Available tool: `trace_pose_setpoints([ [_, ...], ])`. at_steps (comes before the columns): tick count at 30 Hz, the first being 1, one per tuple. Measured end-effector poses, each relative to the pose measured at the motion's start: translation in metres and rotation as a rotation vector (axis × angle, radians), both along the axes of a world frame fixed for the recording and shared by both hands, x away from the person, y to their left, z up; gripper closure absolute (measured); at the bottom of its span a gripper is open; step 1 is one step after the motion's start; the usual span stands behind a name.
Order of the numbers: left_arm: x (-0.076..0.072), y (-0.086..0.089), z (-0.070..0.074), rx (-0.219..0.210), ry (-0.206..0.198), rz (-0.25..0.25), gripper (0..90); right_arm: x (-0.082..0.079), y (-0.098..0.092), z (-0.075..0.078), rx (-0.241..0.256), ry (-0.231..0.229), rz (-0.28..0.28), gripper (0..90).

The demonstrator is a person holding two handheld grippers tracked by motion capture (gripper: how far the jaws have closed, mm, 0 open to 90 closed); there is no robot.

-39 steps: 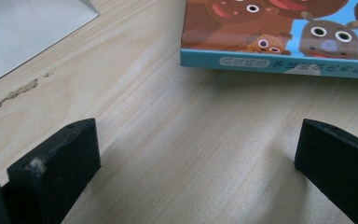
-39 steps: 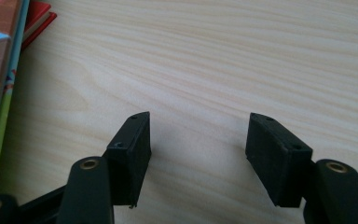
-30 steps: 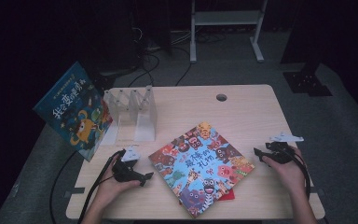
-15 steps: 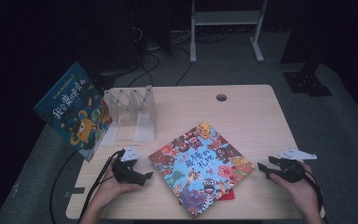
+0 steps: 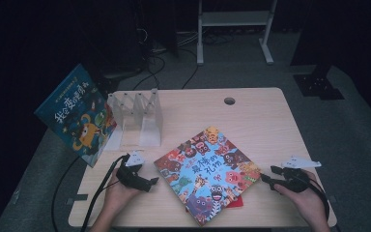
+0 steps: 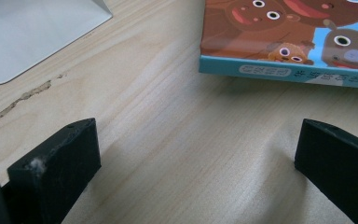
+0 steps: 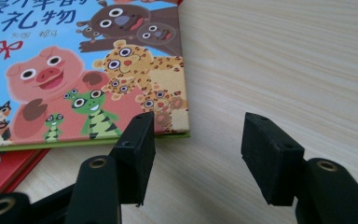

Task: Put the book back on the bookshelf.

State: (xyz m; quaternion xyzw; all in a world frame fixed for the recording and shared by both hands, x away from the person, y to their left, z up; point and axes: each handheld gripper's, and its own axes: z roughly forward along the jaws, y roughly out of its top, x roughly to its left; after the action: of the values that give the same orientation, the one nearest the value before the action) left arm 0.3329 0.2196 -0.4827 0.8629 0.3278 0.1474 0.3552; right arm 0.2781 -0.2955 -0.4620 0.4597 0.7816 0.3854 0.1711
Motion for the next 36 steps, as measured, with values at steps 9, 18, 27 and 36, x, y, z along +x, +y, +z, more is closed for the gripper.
trace_pose_setpoints([
  [9,0.0,0.0,0.0,-0.005,-0.003,-0.002,0.0,0.003,-0.001,-0.002,0.004,0.006,0.001,42.5],
  [18,0.0,0.0,0.0,-0.005,-0.003,-0.004,0.0,0.016,0.001,-0.002,-0.002,0.0,-0.011,43.3],
  [27,0.0,0.001,0.0,0.003,0.003,-0.025,0.0,0.041,0.003,-0.002,-0.008,0.008,-0.025,43.2],
  [36,-0.003,0.01,0.002,0.014,0.018,-0.062,0.0,0.06,0.006,-0.003,-0.02,0.012,-0.045,43.3],
])
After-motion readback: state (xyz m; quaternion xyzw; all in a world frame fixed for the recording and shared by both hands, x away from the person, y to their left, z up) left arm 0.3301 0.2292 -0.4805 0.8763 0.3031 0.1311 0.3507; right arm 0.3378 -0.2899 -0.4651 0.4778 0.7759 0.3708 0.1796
